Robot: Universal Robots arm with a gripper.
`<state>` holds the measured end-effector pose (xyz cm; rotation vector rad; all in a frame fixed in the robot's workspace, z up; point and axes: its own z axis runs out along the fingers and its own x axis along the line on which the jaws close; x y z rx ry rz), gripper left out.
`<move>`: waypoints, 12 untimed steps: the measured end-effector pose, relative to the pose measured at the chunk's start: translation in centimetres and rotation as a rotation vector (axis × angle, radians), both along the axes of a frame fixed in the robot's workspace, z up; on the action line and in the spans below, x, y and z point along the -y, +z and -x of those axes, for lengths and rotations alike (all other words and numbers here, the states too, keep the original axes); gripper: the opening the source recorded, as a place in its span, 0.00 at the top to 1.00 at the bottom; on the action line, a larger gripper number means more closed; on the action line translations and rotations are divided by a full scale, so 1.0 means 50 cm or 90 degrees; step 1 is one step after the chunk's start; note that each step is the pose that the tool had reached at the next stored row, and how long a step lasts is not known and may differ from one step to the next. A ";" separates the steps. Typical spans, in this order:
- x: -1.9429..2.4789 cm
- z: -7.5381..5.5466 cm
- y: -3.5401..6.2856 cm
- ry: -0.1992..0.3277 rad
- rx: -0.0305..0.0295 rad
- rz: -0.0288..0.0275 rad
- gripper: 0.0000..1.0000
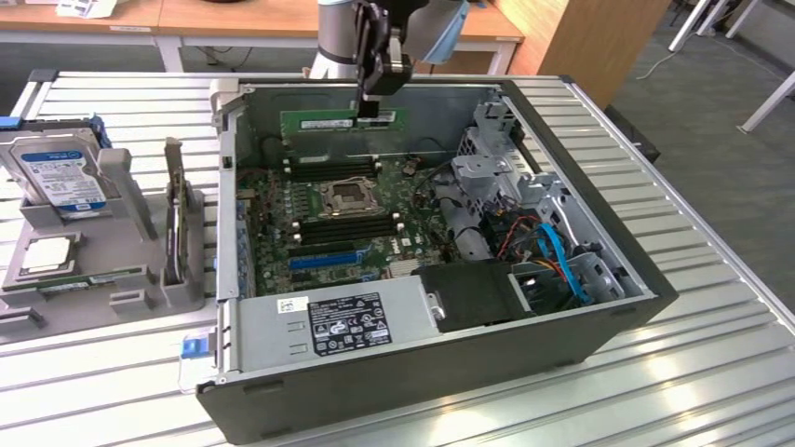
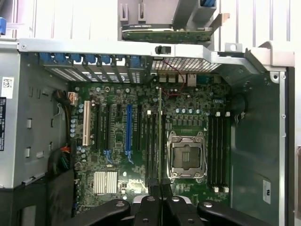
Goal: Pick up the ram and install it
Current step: 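Pick up the ram and move it above insertion slot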
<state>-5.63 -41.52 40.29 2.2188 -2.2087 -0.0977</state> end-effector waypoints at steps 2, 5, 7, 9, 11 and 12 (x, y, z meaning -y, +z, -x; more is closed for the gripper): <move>-0.0054 0.000 0.000 0.000 0.0000 0.0000 0.89; -0.0121 0.000 0.000 0.000 0.0000 0.0000 0.89; -0.0158 0.000 -0.001 0.000 0.0000 0.0000 0.89; -0.0185 0.000 -0.001 0.000 -0.0001 0.0001 0.89; -0.0186 0.000 -0.001 0.000 0.0000 0.0000 0.89; -0.0186 0.000 -0.001 0.000 0.0000 0.0000 0.89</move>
